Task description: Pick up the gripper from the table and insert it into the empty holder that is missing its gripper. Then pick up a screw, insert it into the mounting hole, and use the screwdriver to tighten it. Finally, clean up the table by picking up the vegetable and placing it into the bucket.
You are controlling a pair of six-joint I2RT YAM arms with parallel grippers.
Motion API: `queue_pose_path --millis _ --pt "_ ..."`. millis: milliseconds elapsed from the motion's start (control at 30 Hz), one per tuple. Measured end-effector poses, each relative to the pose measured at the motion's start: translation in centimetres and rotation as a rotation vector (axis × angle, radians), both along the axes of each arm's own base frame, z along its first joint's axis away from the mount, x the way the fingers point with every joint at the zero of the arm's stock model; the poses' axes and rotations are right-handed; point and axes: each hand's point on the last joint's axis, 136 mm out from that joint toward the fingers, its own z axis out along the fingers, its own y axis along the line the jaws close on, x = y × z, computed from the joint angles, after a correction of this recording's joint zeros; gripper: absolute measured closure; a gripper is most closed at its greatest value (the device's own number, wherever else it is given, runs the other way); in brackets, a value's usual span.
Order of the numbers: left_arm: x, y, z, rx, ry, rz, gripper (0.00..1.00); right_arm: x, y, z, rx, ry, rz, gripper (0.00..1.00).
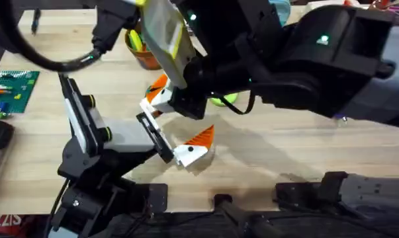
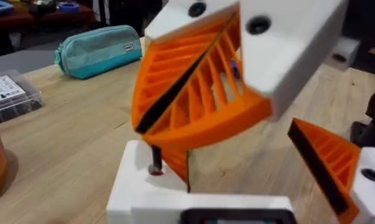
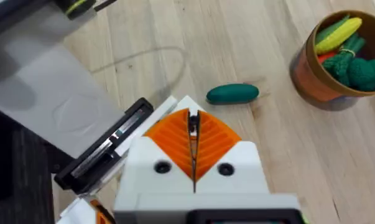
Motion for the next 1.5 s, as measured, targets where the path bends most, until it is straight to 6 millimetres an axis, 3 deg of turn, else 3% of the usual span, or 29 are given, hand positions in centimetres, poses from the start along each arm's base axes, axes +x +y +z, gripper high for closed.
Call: queue_pose_path --millis 900,1167,1500 --pt "0.0 0.0 0.0 0.0 0.0 0.0 0.015 0.1 -0.1 0.0 -0.002 -0.001 -0.001 0.993" --pt "0.0 0.0 0.0 -0.001 0.001 0.0 0.015 0.2 0.0 -1.7 -0.044 0.028 -0.001 0.993" --pt "0.0 0.0 0.0 0.0 0.001 0.002 0.015 0.2 0.0 -1.7 -0.044 0.028 -0.001 0.993"
